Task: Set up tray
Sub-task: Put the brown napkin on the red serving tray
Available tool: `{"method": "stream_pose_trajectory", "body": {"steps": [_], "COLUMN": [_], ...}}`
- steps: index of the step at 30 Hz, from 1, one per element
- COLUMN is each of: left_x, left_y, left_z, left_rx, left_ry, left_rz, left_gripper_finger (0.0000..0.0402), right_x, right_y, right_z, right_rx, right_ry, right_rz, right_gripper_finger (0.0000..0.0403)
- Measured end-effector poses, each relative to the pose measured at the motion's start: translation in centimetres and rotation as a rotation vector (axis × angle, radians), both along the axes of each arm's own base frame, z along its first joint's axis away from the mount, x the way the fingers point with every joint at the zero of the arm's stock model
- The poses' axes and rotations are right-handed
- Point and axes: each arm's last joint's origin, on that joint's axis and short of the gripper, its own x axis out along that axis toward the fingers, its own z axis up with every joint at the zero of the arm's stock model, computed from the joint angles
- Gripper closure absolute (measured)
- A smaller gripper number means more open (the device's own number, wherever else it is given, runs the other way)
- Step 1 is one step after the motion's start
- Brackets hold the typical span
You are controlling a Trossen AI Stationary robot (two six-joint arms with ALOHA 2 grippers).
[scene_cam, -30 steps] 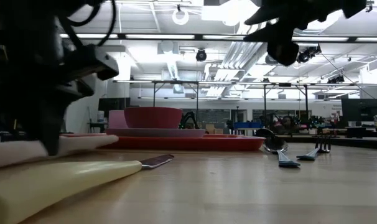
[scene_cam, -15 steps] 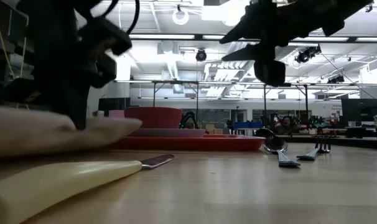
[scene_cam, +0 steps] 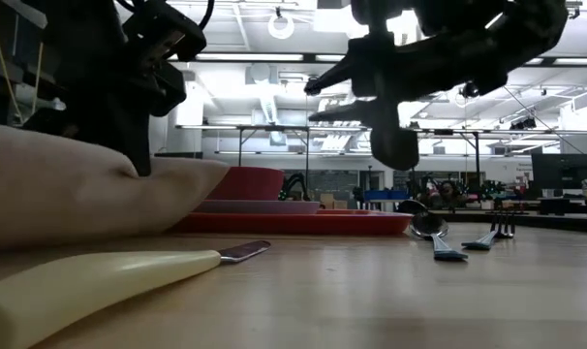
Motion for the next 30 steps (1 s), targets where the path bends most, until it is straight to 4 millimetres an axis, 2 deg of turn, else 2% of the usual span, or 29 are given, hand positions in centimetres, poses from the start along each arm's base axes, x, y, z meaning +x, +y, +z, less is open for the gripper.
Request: {"method": "stream_pose_trajectory", "body": {"steps": [5,10,18,30], "left_x": [0.1,0.4,0.5,0.7], "left_y": [0.0,-0.1,-0.1,-0.1], "left_z": [0.1,0.3,0.3,0.5], "left_rx": [0.008,0.012,0.016,0.035], "left_ry": [-0.013,-0.054,-0.068,-0.103], "left_rz": [-0.016,-0.036,-0.034,-0.035], "left_gripper_finger": [0.0386,0.0391,0.0384,0.0384], "right_x": [1.2,2.6,4.3,5.3], "right_y": [0.1,-0.1,-1.0,-1.8], "right_z": [0.0,0.5,0.2,0.4], "right_rx": [0.012,0.009,-0.011,-0.034], "right_ry": [-0.041,-0.05,0.013,0.153], "right_rz": [-0.003,-0.001,0.007,-0.055], "right_gripper_finger": [0.0286,0.0248,0.0199,0.0194]}}
